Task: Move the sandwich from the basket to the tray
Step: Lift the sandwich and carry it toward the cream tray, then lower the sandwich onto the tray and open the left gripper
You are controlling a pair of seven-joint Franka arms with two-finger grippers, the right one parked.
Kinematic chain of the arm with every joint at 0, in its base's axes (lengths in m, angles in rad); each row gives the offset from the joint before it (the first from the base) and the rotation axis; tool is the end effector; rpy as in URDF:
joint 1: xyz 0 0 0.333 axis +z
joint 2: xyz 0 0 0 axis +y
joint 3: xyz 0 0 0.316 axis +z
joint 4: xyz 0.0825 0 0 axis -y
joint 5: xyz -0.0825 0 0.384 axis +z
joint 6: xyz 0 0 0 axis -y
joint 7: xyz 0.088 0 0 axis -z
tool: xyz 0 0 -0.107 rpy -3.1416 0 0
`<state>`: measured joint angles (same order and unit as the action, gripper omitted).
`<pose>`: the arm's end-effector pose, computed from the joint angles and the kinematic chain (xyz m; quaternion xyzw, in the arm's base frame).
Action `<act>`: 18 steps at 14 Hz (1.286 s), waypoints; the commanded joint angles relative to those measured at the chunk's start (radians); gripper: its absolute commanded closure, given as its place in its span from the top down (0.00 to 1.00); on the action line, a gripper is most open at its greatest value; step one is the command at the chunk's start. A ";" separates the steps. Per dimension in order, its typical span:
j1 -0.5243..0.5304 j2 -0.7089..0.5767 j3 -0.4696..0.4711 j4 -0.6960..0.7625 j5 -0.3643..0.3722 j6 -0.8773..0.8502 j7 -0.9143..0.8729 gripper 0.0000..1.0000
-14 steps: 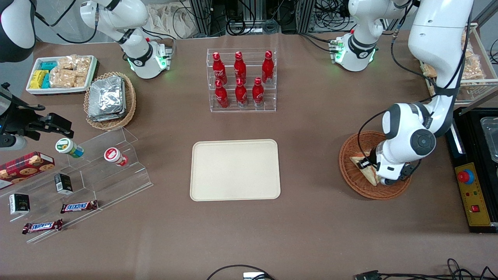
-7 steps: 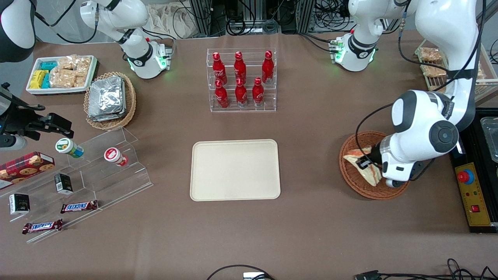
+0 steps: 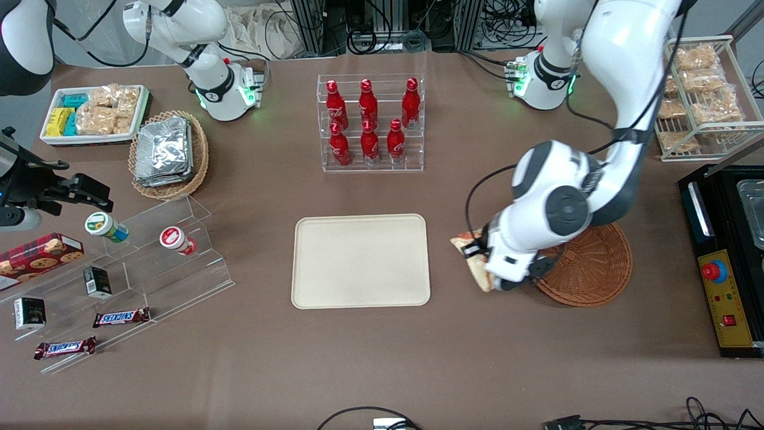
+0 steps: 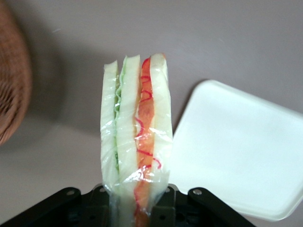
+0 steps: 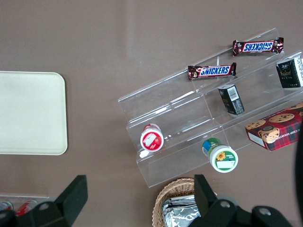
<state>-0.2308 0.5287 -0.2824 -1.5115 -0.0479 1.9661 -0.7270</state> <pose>0.6136 -0.3153 0.3631 0.9865 0.1322 -0.0760 0.0596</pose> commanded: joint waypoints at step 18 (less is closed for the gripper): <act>-0.203 0.378 0.014 0.255 0.086 0.102 0.242 0.24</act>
<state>-0.4262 0.8830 -0.2702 -1.2946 0.0204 2.0714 -0.4556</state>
